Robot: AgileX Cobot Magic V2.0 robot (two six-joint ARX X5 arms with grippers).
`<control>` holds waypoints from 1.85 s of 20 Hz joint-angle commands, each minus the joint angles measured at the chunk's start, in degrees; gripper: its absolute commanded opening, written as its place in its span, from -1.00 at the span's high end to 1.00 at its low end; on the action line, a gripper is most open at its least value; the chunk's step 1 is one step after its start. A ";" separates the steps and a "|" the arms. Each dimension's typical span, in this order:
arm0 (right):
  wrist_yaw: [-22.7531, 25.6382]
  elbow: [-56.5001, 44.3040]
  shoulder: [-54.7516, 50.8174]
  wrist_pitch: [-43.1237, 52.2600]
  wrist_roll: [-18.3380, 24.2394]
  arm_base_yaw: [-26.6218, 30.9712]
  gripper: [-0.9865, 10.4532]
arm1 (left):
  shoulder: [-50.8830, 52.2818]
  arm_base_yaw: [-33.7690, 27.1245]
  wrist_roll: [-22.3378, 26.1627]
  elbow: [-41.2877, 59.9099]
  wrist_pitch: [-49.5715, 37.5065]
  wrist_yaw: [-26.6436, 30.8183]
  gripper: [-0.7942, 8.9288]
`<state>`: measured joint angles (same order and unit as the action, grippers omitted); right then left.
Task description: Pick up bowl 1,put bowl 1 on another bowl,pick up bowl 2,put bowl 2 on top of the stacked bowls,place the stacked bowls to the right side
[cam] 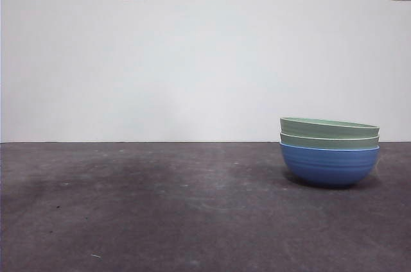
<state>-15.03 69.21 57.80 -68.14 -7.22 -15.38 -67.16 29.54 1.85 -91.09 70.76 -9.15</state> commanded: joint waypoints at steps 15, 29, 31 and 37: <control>0.37 -0.35 -2.05 -0.66 0.68 -1.20 0.82 | 0.11 0.00 2.73 -0.15 0.44 0.09 0.84; 0.37 -0.35 -2.05 -0.66 0.68 -1.20 0.82 | 7.74 -10.21 6.05 0.13 -14.88 2.56 0.84; 0.37 -0.35 -2.05 -0.66 0.68 -1.20 0.82 | 12.52 -15.41 6.05 2.75 -20.65 -0.50 0.84; 0.37 -0.35 -2.05 -0.66 0.68 -1.20 0.82 | 33.16 -26.49 6.36 33.73 -50.16 0.22 0.84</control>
<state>-14.81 69.21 55.75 -69.01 -6.81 -16.53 -34.46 3.27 7.53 -60.47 22.17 -8.95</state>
